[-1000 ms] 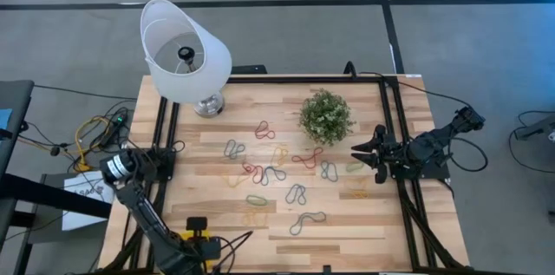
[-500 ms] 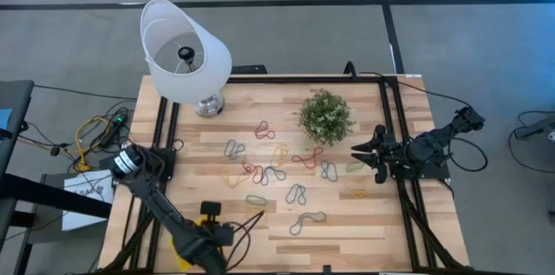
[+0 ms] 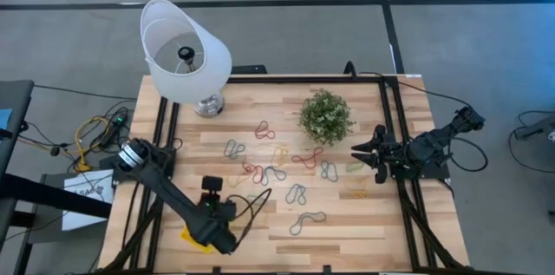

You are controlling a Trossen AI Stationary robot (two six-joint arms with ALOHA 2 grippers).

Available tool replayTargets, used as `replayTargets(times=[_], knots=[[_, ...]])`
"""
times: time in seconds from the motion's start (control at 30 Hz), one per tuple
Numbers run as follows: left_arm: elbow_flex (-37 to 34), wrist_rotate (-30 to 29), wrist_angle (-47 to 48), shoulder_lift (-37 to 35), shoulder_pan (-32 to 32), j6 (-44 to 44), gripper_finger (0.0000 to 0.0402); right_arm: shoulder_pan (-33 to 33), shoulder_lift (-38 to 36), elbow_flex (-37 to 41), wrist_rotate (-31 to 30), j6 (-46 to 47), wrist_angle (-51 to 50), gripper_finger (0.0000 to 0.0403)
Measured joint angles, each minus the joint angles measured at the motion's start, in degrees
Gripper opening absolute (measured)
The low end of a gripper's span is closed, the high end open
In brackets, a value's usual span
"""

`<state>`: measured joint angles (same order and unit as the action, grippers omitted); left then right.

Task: Pick and place items into bin
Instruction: Adjust the yellow bin, then put the right red rubberband into the yellow bin

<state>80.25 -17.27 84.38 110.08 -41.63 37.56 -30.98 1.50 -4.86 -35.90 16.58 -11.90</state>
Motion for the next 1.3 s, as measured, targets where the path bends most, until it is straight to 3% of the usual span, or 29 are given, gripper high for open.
replayTargets(times=[0.1, 0.37, 0.57, 0.7, 0.9, 1.0, 1.1, 1.3], knots=[[0.0, -3.9, 5.6, -5.7, 0.1, 2.6, 0.0000, 0.0, 0.0, 0.0, 0.0, 0.0, 1.9, 0.0102], [0.1, -15.1, 5.7, -27.9, 2.3, 3.5, 0.0000, 0.0, 0.1, 0.0, -0.5, -5.5, 9.7, 0.0102], [0.1, -24.3, 4.0, -39.8, 6.2, 6.8, 0.0000, 0.0, 7.4, 0.0, -1.7, -8.2, 18.8, 0.0102], [-3.8, -28.6, 4.9, -44.1, 8.0, 6.8, 0.0000, 0.0, 18.1, -3.1, -1.7, -9.5, 23.4, 0.0102], [-14.1, -28.4, 1.1, -53.5, 8.5, 7.6, 0.0000, 3.1, 38.8, -18.2, -1.7, -9.7, 21.0, 0.0102], [-21.4, -27.8, -7.7, -60.2, 7.3, 7.7, 0.0000, 5.7, 48.7, -25.8, -1.1, -7.9, 14.6, 0.0102], [-30.5, -25.1, -20.1, -66.6, 6.7, 6.1, 0.0000, 8.3, 57.9, -30.7, 3.3, -1.3, 9.9, 0.0102], [-46.2, -20.0, -43.0, -73.1, 6.4, -2.8, 0.0000, 10.7, 74.8, -35.4, 10.5, 5.9, 11.4, 0.0102]])
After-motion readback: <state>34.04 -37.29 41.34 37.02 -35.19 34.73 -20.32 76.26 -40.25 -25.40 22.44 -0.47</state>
